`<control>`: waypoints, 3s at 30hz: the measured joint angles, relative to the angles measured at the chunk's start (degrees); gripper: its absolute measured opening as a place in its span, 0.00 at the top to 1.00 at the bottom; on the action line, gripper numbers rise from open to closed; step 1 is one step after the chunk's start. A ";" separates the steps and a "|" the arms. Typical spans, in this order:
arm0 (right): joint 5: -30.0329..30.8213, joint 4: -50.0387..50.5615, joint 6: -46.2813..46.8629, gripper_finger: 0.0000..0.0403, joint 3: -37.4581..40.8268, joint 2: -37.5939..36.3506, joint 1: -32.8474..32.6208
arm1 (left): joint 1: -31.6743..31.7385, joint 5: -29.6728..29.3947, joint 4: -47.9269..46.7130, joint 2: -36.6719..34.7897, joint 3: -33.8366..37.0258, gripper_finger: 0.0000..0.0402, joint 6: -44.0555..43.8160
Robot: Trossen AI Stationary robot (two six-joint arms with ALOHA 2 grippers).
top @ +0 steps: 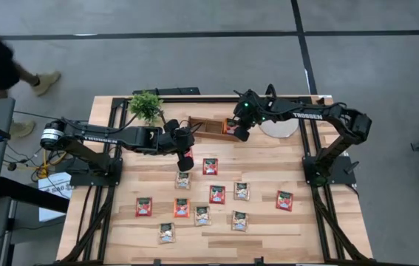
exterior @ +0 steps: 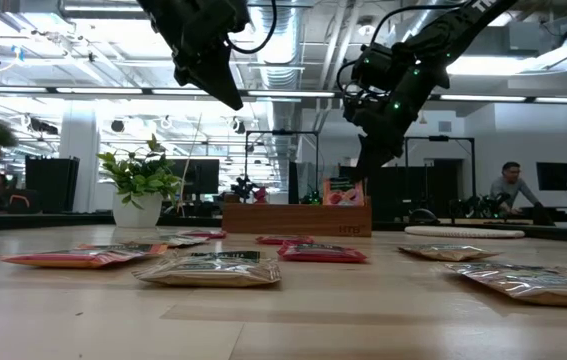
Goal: Pick & Place Tea
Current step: Put the orange tea bag into the right section of the wooden organizer, then adjust the wooden organizer, then put the orange tea bag into the right section of the wooden organizer
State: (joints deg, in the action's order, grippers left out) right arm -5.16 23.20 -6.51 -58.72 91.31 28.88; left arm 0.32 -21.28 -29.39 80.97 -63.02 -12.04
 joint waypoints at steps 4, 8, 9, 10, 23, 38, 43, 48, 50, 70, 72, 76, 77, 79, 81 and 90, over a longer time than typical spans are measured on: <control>-0.58 0.00 0.01 1.00 0.00 0.00 0.02 | 0.00 0.00 0.00 0.00 0.00 1.00 0.25; -0.82 0.01 0.01 1.00 0.00 0.00 0.02 | 0.00 0.00 0.00 0.00 0.00 1.00 0.25; -0.88 0.07 0.01 1.00 0.00 0.00 0.02 | 0.00 0.00 0.00 0.00 0.00 1.00 0.25; -0.88 0.11 0.03 1.00 0.00 0.00 0.02 | 0.00 0.00 0.00 0.00 0.00 1.00 0.25; 0.61 0.22 0.97 0.68 0.00 -0.15 0.02 | 0.00 0.00 -0.01 0.00 0.00 1.00 0.25; 0.31 4.51 6.16 0.74 -1.79 4.60 -14.62 | 0.00 0.00 -0.02 0.00 0.00 1.00 0.66; 4.02 2.47 7.51 0.92 -1.77 10.45 -16.53 | 0.00 0.00 -0.02 0.00 0.00 1.00 0.68; 4.96 0.55 9.75 0.97 -1.77 12.98 -15.61 | 0.00 0.01 -0.04 0.00 0.00 1.00 0.69; 5.50 0.21 9.94 0.97 -1.77 13.00 -15.19 | 0.00 0.00 -0.04 0.00 0.00 1.00 0.69; 8.58 0.64 5.41 1.00 -1.79 13.00 -8.63 | 0.00 0.00 -0.04 0.00 0.00 1.00 0.88; 8.65 0.63 4.94 1.00 -1.79 13.00 -8.21 | 0.00 0.02 -0.04 0.00 0.00 1.00 0.88; 8.40 0.64 3.94 1.00 -1.79 12.97 -8.19 | 0.00 0.00 -0.04 0.00 0.00 1.00 0.88; 8.34 0.71 3.57 1.00 -1.79 12.80 -8.25 | 0.00 0.02 -0.04 0.00 0.00 1.00 0.88; 8.32 0.71 3.46 1.00 -1.81 12.40 -8.66 | 0.00 0.00 -0.04 0.00 0.00 1.00 0.88; 7.93 1.53 3.48 1.00 -1.84 11.82 -8.96 | 0.02 0.01 -0.03 0.00 0.00 1.00 0.88; -4.00 8.98 3.94 1.00 -1.82 -0.62 -16.60 | 0.07 0.14 -2.86 0.00 0.00 1.00 0.86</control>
State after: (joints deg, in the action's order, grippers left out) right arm -9.16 32.18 -2.57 -60.54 90.68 12.28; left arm 0.38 -21.14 -32.25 80.97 -63.02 -11.18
